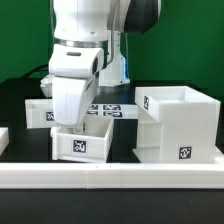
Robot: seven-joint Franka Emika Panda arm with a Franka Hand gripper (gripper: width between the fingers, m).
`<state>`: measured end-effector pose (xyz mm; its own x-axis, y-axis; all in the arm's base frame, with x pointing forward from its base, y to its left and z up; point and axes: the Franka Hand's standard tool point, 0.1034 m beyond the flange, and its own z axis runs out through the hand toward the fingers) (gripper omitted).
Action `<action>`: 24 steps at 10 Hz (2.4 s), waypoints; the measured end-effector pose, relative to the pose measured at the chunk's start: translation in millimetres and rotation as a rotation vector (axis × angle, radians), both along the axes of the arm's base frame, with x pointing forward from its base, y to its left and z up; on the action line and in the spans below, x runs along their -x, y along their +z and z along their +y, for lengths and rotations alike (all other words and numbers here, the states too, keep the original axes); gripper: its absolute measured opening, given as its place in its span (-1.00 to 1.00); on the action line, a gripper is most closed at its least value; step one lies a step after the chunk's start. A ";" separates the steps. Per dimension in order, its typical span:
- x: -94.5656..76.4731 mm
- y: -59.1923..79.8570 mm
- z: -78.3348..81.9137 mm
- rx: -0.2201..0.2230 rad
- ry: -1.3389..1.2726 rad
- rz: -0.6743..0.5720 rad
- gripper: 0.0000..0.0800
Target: Assemble drawer
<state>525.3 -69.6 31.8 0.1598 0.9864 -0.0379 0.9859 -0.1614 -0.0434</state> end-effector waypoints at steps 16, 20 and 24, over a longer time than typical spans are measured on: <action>-0.8 -19.9 54.9 -0.008 0.060 -0.107 -0.89; -1.6 -19.6 60.6 -0.014 0.008 -0.107 -0.89; -0.6 -20.7 59.8 -0.014 0.005 -0.104 -0.89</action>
Offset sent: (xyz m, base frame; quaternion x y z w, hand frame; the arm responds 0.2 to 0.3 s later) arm 0.0031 0.0374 -0.0036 0.0037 0.0071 0.0040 1.0000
